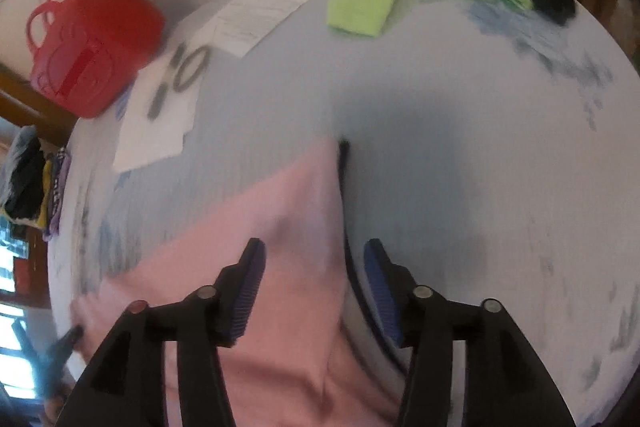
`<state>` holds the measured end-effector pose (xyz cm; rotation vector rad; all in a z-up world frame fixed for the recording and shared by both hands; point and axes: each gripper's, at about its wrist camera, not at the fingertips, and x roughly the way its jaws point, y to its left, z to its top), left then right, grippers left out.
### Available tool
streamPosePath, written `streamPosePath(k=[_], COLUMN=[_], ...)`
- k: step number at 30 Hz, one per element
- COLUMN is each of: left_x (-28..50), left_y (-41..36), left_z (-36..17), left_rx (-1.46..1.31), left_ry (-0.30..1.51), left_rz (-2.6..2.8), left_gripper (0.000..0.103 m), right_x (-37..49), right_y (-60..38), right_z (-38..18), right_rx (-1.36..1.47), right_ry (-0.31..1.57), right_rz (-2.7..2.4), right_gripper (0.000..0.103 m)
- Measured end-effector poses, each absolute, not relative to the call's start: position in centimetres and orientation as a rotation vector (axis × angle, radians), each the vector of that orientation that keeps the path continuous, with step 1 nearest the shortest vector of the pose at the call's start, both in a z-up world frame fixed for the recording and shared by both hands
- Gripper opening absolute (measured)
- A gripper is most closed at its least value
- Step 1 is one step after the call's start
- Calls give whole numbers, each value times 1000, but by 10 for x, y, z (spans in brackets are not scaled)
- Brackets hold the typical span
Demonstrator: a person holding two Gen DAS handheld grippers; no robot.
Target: Fold clothes
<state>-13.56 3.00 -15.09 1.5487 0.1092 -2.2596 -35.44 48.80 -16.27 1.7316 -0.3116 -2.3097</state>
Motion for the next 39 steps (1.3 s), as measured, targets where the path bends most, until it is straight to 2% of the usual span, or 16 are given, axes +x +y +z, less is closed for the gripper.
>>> streamPosePath(k=[2,4,5,7,8,10,12,13,16,17,23,27,30,33,37,39], left_x=[-135,-133,-133,-126,-123,-115,-108,-106,-102,-100,-79,-68,-62,-54,-39,-30], left_y=[26,20,16,9,8,8,13,17,29,36,54,55,53,50,52,55], left_z=[-151,-155,-157,-153,-148,-129,-111,-106,-102,-105,-133,-157,-167,-167,-151,-144], left_rx=[1527,1534,1538,1558,1546,1506,1466,1460,1471,1478,1553,1593,1591,1567,1502,1468], left_ry=[3,-20,-28,110,161,260,341,375,424,402,386,348,356,378,379,400], left_rz=[-2215,-2192,-2182,-2228,-2257,-2320,-2371,-2390,-2424,-2417,-2338,-2262,-2230,-2197,-2188,-2195], left_gripper=[11,11,11,11,11,11,14,20,41,42,43,43,43,46,46,46], right_x=[-366,-371,-373,-383,-385,-384,-364,-351,-310,-297,-227,-211,-220,-246,-265,-263], right_y=[479,460,452,453,457,461,461,460,453,450,446,421,402,408,454,471], right_z=[-169,-172,-170,-169,-167,-159,-139,-131,-119,-118,-123,-146,-155,-148,-128,-126], right_rx=[1754,1760,1744,1753,1754,1726,1634,1597,1538,1534,1566,1660,1605,1528,1501,1502], right_ry=[-250,-55,92,177,118,58,32,-10,-111,-126,-114,11,42,6,-195,-203], right_rz=[-2296,-2292,-2333,-2403,-2397,-2398,-2409,-2365,-2189,-2133,-1975,-1853,-1851,-2042,-2177,-2193], right_gripper=[60,30,5,5,5,11,31,33,33,33,33,33,33,33,35,37])
